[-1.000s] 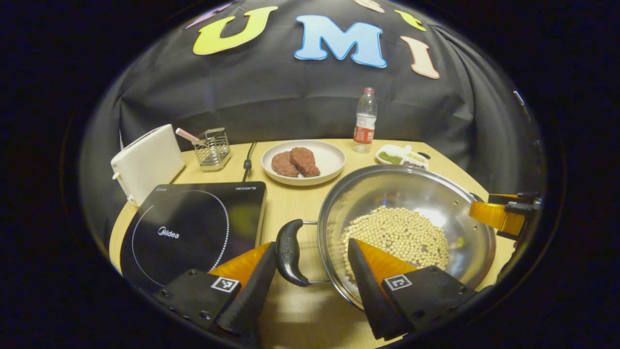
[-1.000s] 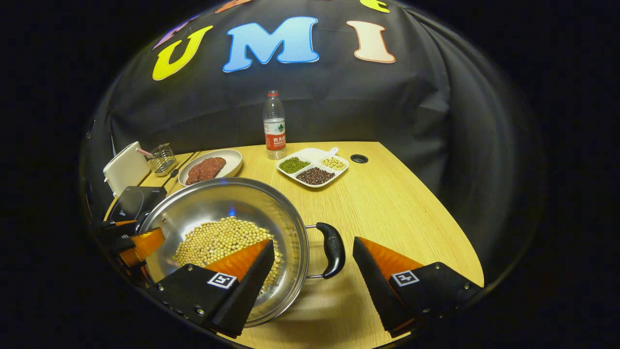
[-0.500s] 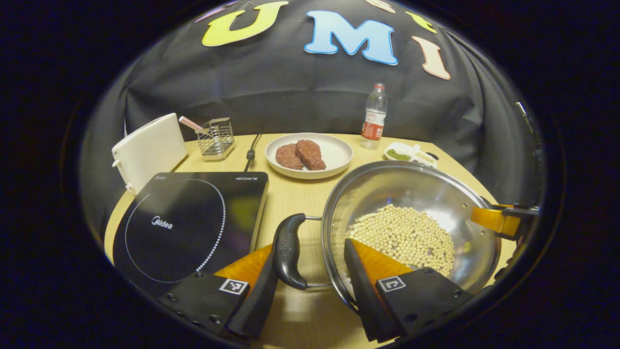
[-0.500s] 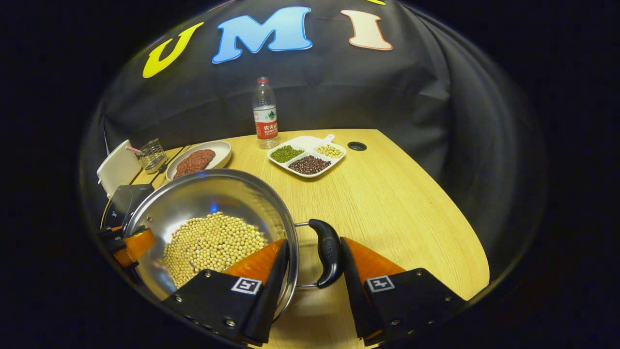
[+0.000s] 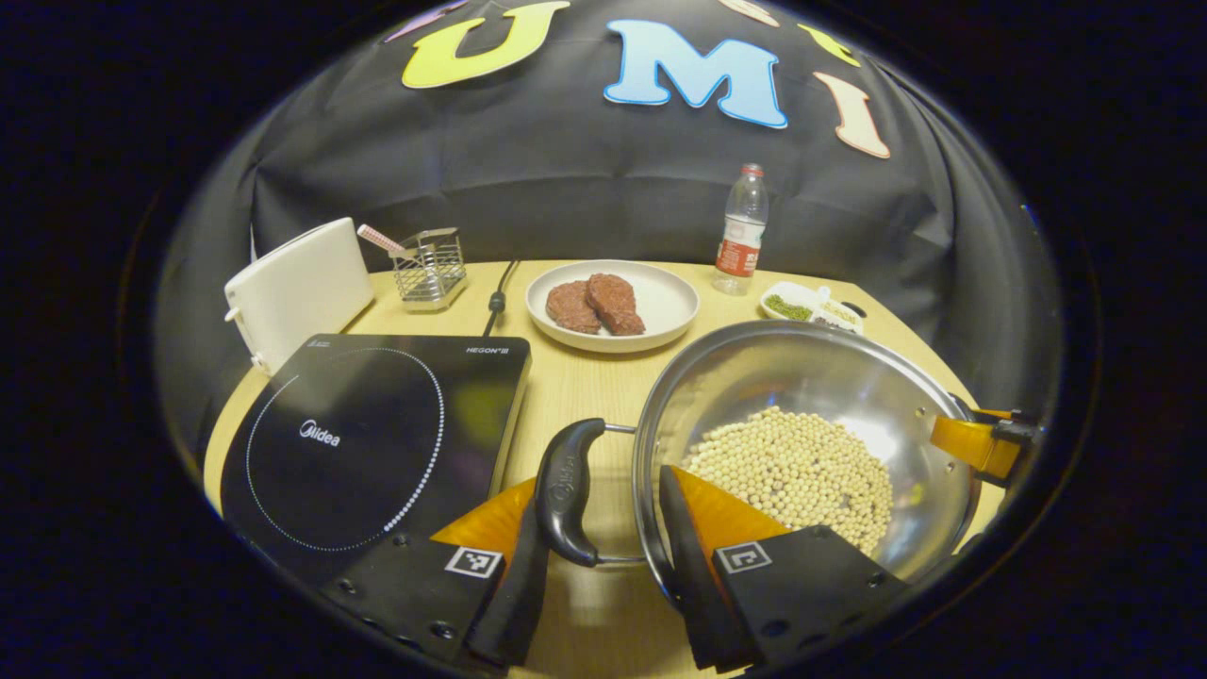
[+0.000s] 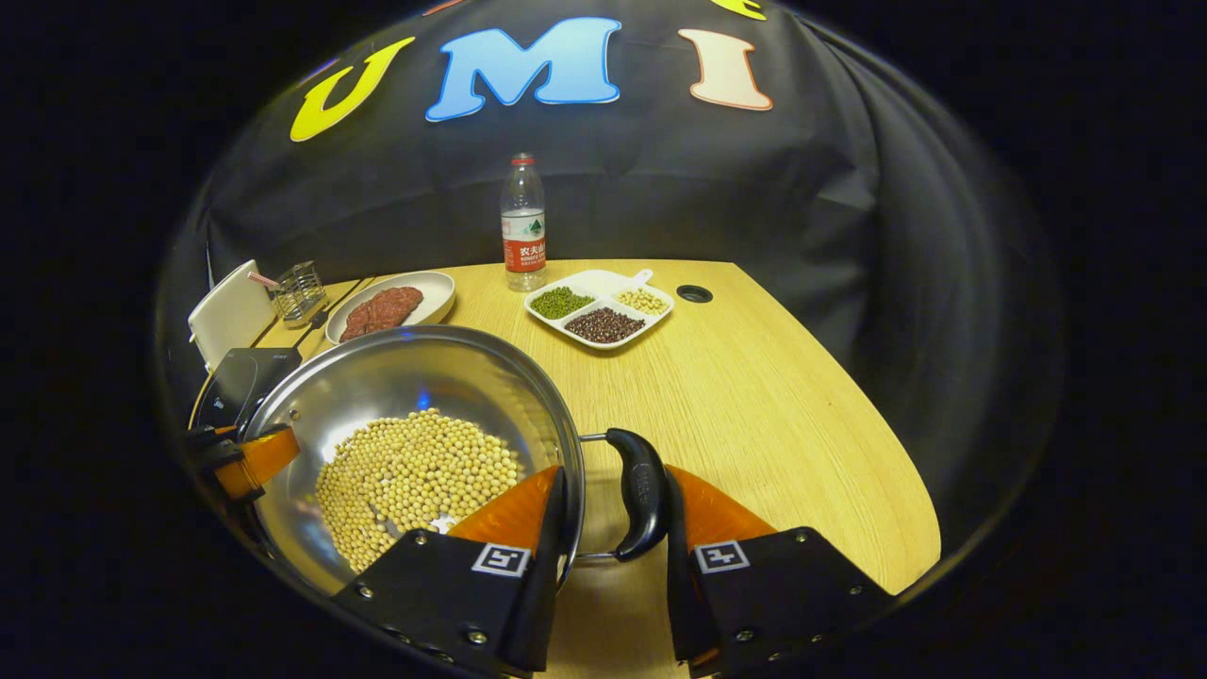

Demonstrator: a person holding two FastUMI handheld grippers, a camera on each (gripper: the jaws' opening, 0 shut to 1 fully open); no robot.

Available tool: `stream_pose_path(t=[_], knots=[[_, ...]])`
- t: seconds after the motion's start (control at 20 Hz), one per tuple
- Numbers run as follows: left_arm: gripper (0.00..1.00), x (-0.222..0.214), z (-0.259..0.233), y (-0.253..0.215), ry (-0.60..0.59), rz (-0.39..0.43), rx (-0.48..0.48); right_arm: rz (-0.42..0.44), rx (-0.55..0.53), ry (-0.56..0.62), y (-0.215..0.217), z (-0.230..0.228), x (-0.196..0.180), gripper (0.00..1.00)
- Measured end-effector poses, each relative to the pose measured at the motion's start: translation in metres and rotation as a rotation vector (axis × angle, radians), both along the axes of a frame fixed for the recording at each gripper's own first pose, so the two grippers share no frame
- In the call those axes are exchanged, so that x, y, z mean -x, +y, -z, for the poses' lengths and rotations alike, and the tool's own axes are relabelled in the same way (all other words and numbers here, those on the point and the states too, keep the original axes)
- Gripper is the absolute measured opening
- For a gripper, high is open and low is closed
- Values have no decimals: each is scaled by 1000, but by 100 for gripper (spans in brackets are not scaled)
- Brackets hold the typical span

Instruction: First push the handle of the pot to place it horizontally, then grasp the pot with both hands and set it on the induction cooktop.

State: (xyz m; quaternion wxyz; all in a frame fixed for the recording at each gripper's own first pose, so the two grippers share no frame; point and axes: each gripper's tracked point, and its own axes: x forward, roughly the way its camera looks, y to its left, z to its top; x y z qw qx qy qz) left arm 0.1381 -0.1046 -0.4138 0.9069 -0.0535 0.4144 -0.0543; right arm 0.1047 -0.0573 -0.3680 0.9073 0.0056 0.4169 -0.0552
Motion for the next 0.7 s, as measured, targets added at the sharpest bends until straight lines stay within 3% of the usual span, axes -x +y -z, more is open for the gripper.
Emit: stream_pose_path(t=[0.05, 0.1, 0.15, 0.25, 0.7], knots=[[64, 3, -3, 1, 0, -8, 3, -4, 3, -11, 0, -5, 0, 49], [68, 4, -7, 0, -4, -15, 6, -6, 3, -11, -1, -8, 1, 49], [65, 5, -12, 0, -9, -19, 3, -8, 1, -13, -2, -11, 3, 49], [68, 8, -24, 0, -26, -22, -10, -10, -6, -20, -4, -22, 9, 49], [64, 35, -79, 24, -96, -72, -81, -59, -53, -68, 9, -54, 26, 49]])
